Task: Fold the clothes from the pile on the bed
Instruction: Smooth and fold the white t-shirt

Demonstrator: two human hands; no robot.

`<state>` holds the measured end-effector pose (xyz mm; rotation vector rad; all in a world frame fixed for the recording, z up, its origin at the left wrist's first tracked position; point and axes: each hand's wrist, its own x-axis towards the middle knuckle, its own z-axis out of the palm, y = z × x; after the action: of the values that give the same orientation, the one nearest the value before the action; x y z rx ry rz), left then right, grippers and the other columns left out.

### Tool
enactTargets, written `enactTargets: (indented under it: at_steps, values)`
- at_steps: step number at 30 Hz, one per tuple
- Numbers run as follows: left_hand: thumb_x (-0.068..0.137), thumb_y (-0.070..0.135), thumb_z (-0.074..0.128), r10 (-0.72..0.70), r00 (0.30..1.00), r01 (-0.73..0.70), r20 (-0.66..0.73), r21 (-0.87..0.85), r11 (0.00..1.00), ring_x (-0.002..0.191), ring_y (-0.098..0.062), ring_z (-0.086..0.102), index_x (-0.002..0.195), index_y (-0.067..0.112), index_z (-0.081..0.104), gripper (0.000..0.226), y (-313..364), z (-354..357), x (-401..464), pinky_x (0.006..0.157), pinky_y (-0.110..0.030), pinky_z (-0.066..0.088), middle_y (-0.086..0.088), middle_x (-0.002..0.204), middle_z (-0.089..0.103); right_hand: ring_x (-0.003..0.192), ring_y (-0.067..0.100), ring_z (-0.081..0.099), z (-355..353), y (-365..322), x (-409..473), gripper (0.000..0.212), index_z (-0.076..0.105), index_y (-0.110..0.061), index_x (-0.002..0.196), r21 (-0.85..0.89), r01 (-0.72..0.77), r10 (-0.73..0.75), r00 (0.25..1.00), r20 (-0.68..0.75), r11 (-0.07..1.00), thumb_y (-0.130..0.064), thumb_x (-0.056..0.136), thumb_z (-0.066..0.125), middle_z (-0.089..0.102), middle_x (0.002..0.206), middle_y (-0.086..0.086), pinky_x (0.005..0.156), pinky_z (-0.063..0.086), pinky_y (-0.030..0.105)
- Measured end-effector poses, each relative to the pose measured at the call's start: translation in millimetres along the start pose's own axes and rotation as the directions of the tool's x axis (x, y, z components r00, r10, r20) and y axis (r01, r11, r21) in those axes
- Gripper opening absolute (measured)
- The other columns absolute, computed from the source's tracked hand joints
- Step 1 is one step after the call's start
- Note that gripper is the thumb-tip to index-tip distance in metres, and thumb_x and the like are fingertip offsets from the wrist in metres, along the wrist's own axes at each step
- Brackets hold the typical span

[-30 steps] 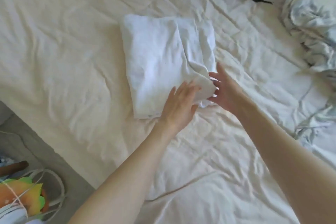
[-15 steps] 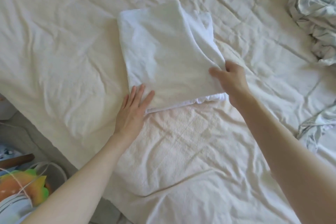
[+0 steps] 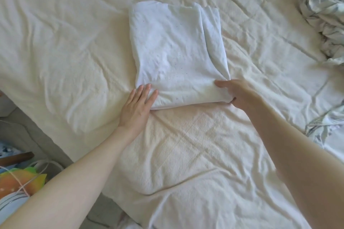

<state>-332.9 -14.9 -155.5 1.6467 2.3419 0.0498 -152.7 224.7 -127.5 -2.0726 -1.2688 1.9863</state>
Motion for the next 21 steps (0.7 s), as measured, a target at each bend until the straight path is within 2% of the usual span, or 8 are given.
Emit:
enactTargets:
  at_steps: [1, 3, 6, 10, 15, 17, 19, 21]
  values:
    - [0.078, -0.015, 0.055, 0.011, 0.999, -0.012, -0.032, -0.031, 0.999, 0.132, -0.041, 0.039, 0.136, 0.0, 0.046, 0.06, 1, -2, 1, 0.112, -0.047, 0.028, -0.024, 0.143, 0.04, 0.071, 0.016, 0.061, 2, -1, -2, 0.018, 0.059, -0.012, 0.081, -0.017, 0.009, -0.009, 1.0, -0.015, 1.0, -0.017, 0.078, 0.076, 0.061, 0.083, 0.0, 0.038, 0.046, 0.017]
    - [0.077, -0.02, 0.052, -0.015, 0.999, 0.011, -0.04, -0.099, 0.995, 0.128, -0.039, 0.045, 0.13, -0.003, 0.052, 0.056, 0, -9, 0, 0.107, -0.044, 0.036, -0.023, 0.138, 0.047, 0.066, 0.011, 0.056, 7, 1, -10, 0.021, 0.055, -0.015, 0.076, -0.055, 0.054, -0.057, 0.996, -0.061, 0.997, -0.02, 0.079, 0.075, 0.058, 0.077, -0.004, 0.038, 0.043, 0.017]
    - [0.085, -0.013, 0.045, -0.069, 0.997, 0.071, 0.014, -0.193, 0.979, 0.139, -0.022, 0.033, 0.138, 0.009, 0.046, 0.057, -7, -26, -16, 0.109, -0.03, 0.03, -0.008, 0.148, 0.039, 0.076, 0.014, 0.059, 10, 13, -28, 0.02, 0.056, -0.015, 0.083, -0.032, 0.038, -0.04, 0.998, -0.04, 0.999, -0.02, 0.079, 0.074, 0.059, 0.084, -0.004, 0.059, 0.051, 0.025]
    - [0.085, -0.007, 0.049, -0.083, 0.977, 0.143, 0.195, -0.318, 0.937, 0.137, -0.015, 0.035, 0.137, 0.016, 0.049, 0.056, -9, -52, -64, 0.108, -0.029, 0.031, -0.001, 0.148, 0.039, 0.086, 0.023, 0.064, 4, 61, -75, 0.017, 0.061, -0.013, 0.092, 0.006, -0.117, 0.117, 0.992, 0.046, 0.993, -0.016, 0.08, 0.073, 0.065, 0.093, 0.003, 0.084, 0.055, 0.041]
    - [0.089, 0.008, 0.049, -0.054, 0.811, 0.305, 0.583, -0.341, 0.889, 0.121, -0.017, 0.053, 0.126, 0.026, 0.06, 0.043, 14, -58, -134, 0.098, -0.026, 0.04, 0.003, 0.133, 0.057, 0.059, 0.019, 0.066, -23, 135, -139, 0.022, 0.066, -0.003, 0.085, -0.016, -0.337, 0.337, 0.94, 0.061, 0.942, -0.011, 0.071, 0.08, 0.07, 0.066, 0.006, 0.053, 0.057, 0.03]
    - [0.086, 0.01, 0.05, -0.019, 0.711, 0.392, 0.703, -0.373, 0.841, 0.095, -0.014, 0.061, 0.103, 0.036, 0.07, 0.036, 17, -62, -149, 0.078, -0.026, 0.044, 0.005, 0.103, 0.069, 0.051, 0.017, 0.065, -34, 153, -159, 0.023, 0.064, -0.001, 0.084, -0.042, -0.387, 0.389, 0.919, 0.068, 0.921, -0.008, 0.069, 0.081, 0.068, 0.06, 0.006, 0.044, 0.053, 0.027]
    - [0.082, 0.012, 0.052, 0.052, 0.635, 0.445, 0.771, -0.42, 0.791, 0.071, -0.012, 0.053, 0.079, 0.041, 0.067, 0.033, 18, -69, -155, 0.064, -0.026, 0.037, 0.006, 0.077, 0.063, 0.043, 0.014, 0.061, -44, 161, -169, 0.023, 0.06, -0.003, 0.079, -0.072, -0.391, 0.395, 0.918, 0.046, 0.918, -0.006, 0.07, 0.081, 0.063, 0.052, 0.005, 0.039, 0.047, 0.022]
    - [0.082, 0.014, 0.054, 0.051, 0.654, 0.475, 0.755, -0.462, 0.749, 0.066, -0.01, 0.05, 0.076, 0.036, 0.066, 0.026, 18, -76, -156, 0.06, -0.023, 0.035, 0.008, 0.071, 0.059, 0.044, 0.015, 0.06, -50, 158, -171, 0.02, 0.059, -0.004, 0.079, -0.081, -0.366, 0.369, 0.929, 0.024, 0.927, -0.008, 0.073, 0.078, 0.062, 0.055, 0.006, 0.04, 0.046, 0.022]
